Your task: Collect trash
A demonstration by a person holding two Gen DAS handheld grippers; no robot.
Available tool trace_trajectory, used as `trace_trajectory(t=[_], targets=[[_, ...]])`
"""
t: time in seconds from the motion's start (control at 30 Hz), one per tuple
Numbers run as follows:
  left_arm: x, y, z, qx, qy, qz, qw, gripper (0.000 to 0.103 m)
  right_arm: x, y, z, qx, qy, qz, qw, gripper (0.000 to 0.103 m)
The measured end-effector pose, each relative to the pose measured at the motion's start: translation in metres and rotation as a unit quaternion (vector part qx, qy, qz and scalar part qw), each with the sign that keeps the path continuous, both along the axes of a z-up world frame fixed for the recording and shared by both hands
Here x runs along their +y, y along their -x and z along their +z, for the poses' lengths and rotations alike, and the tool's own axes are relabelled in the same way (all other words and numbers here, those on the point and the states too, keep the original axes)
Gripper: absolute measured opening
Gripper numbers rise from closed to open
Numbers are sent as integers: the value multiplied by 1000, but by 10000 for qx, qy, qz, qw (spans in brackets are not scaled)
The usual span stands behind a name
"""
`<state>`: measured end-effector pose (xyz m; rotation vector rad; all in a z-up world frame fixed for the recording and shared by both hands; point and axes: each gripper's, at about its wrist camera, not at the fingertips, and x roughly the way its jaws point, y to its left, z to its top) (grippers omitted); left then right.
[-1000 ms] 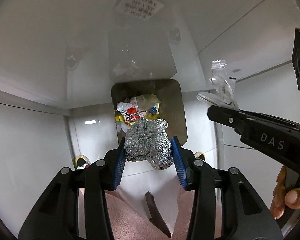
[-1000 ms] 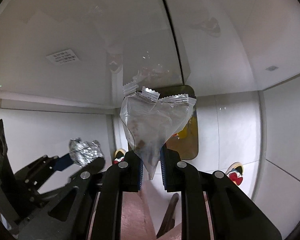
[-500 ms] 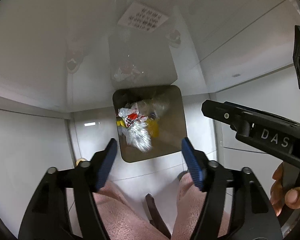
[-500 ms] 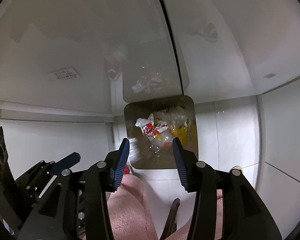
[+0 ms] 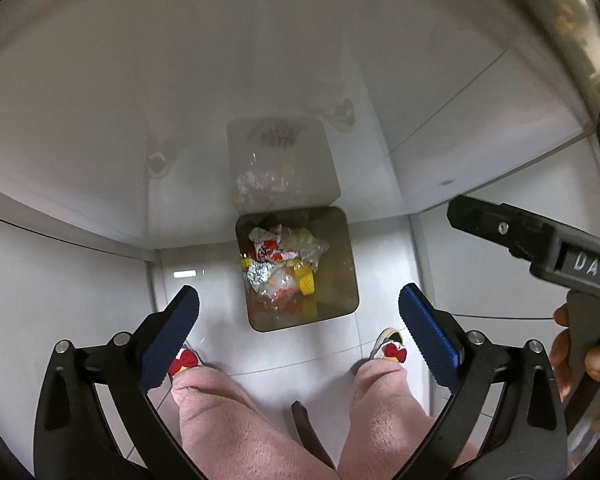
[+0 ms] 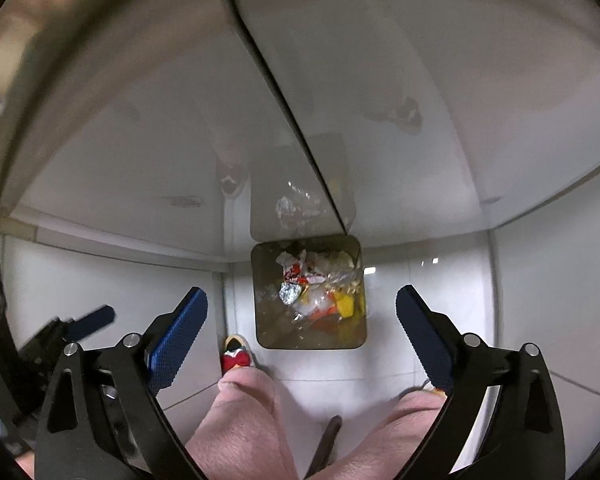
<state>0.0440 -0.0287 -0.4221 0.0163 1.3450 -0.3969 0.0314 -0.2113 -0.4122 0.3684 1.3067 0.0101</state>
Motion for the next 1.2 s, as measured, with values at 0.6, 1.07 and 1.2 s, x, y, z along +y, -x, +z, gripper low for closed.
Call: trace_trajectory(t=[0.6,1.07,1.2], targets=[[31,21,208,-1673,-95,334,9853,95,-36,32,198,-1451,472,-20,9883,100],[50,50,304,-2635,118,836,9610,95,-40,64,290,-2534,868,-400,9626,100],[54,57,316,-2858,52,987,9532,95,-36,71,311,-2814,1175,-386,9516,100]])
